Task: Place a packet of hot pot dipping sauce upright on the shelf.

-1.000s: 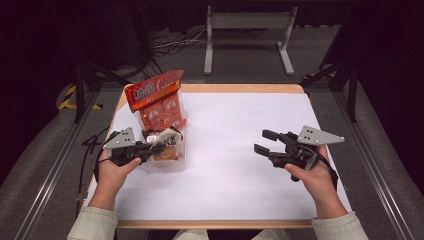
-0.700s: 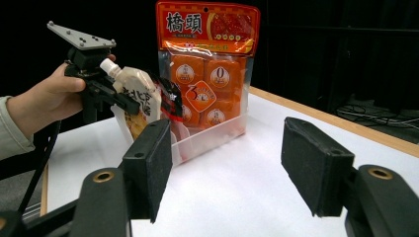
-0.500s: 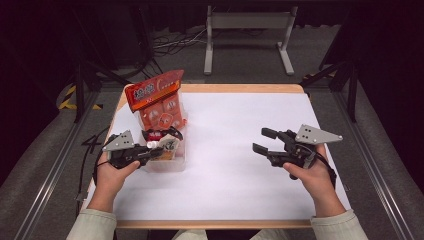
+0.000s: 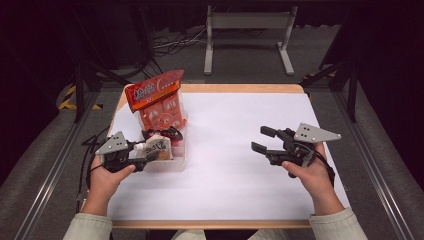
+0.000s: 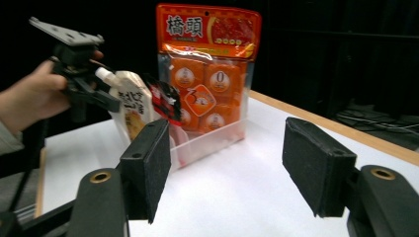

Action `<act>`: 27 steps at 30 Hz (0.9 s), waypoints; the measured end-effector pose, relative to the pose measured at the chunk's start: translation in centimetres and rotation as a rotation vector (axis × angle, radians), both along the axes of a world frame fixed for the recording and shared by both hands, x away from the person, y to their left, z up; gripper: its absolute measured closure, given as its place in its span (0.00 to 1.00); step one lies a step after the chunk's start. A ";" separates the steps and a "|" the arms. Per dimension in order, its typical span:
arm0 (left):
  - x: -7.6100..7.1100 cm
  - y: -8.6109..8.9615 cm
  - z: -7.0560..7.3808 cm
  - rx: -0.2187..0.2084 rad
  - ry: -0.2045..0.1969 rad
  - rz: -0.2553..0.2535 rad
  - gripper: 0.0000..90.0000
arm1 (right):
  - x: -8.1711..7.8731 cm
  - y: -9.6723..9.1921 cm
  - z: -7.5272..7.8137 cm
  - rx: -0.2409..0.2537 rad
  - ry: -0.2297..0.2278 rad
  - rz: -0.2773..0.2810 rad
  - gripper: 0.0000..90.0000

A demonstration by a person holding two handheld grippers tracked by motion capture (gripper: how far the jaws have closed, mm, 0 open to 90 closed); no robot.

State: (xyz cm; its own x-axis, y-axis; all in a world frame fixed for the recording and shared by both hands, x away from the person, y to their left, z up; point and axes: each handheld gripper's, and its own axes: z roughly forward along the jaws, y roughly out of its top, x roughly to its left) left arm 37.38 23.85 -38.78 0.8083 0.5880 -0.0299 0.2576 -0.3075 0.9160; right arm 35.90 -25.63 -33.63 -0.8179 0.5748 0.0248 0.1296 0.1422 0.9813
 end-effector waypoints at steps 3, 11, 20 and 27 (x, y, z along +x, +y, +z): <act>-0.5 0.5 0.4 -0.003 -0.014 0.021 0.34 | 0.0 -0.2 0.0 -0.023 -0.020 -0.023 0.40; -3.1 2.5 0.7 0.003 -0.045 0.106 0.13 | -0.7 -2.5 -1.1 -0.087 -0.034 -0.137 0.36; -4.7 3.7 -0.2 -0.011 -0.014 0.162 0.08 | -1.5 -5.5 -3.2 -0.093 0.014 -0.229 0.35; -5.3 3.9 -1.6 -0.031 -0.001 0.170 0.09 | -2.1 -6.4 -4.3 -0.105 0.009 -0.269 0.35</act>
